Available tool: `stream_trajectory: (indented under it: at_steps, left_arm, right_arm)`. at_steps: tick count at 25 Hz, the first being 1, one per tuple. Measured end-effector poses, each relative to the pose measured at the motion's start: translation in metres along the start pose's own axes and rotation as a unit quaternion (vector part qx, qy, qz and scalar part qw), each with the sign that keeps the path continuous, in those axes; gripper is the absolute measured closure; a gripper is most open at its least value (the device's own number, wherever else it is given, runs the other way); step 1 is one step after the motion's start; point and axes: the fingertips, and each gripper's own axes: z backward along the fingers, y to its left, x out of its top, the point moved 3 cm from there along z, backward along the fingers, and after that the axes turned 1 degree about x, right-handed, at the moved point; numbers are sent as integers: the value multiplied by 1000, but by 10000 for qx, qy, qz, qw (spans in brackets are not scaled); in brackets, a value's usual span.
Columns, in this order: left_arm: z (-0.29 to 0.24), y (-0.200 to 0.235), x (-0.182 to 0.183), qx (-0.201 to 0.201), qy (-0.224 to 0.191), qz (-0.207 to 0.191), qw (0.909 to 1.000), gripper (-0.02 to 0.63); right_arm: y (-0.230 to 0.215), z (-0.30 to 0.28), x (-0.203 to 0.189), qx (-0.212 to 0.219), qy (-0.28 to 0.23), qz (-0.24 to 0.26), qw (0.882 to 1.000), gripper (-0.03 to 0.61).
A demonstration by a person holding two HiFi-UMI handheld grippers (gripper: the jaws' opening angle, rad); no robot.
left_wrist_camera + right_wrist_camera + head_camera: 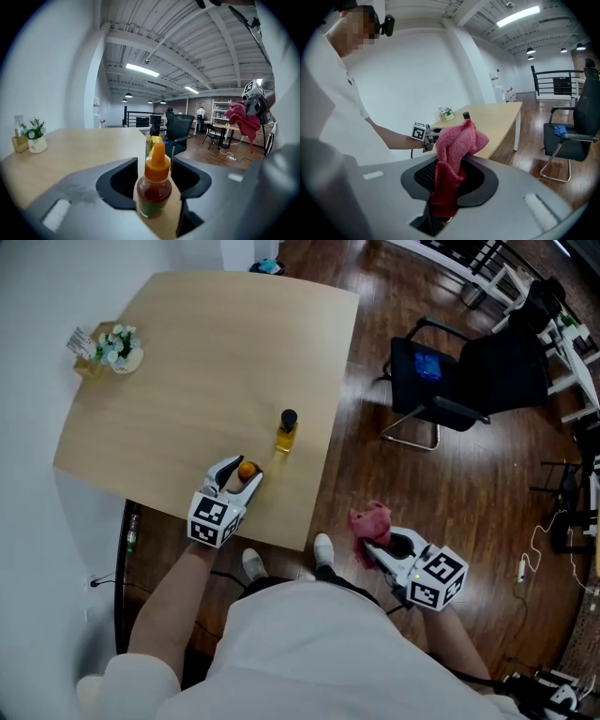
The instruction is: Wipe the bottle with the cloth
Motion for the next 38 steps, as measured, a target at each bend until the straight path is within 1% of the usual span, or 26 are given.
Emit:
stream_trajectory:
  at_steps: [4,5,7,10,14,18,20,22,23,25,27,29,30,33,36,38]
  left_arm:
    - [11,-3,7,238,93,-130,9996,344]
    - [17,-6,9,317,105,-149,9993,344]
    - [35,-17,13,555,114,-145,9983,339]
    - [69,-38,16,1032,128,-97,9945,341]
    - [113,-81,24,1621,105,251,9864,342]
    - [160,-133,46,2052,-140,661,9764,353]
    - [172,-153,58,2087,-324,890,9734,356]
    - [179,-172,65,2010,-458,973,9737,364]
    - [180,-180,67,1952,-483,893,9755,368]
    - [182,-196,75,1854,-553,499,9798,376]
    - [190,-213,82,1742,-676,137,9823,379]
    - [207,-232,83,1640,-823,64,9830,379]
    - [219,-242,80,1623,-884,116,9827,379]
    - [259,-270,62,1686,-1066,385,9791,380]
    - [301,-297,33,1722,-1145,683,9760,380]
    - [329,-317,14,1635,-1146,837,9763,380]
  right_arm:
    - [-13,-1,6,295,-48,140,9995,488]
    - [-17,-1,7,386,-57,191,9991,488]
    - [-23,0,12,580,-49,329,9978,488]
    - [-30,1,19,981,-17,630,9932,488]
    - [-40,-2,22,1630,135,1093,9805,488]
    - [-32,-9,19,2262,263,1510,9620,488]
    - [-23,-12,19,2479,242,1585,9554,488]
    - [-9,-12,18,2628,206,1655,9503,488]
    - [-2,-10,17,2679,186,1711,9480,488]
    - [13,-4,14,2714,169,1903,9433,488]
    - [30,4,3,2673,249,2285,9358,488]
    - [53,13,-13,2672,359,2625,9265,488]
    - [66,19,-20,2701,369,2656,9247,488]
    - [109,37,-37,2723,280,2584,9264,488]
    - [153,63,-61,2539,152,2619,9310,488]
    - [183,83,-82,2369,88,2587,9364,488]
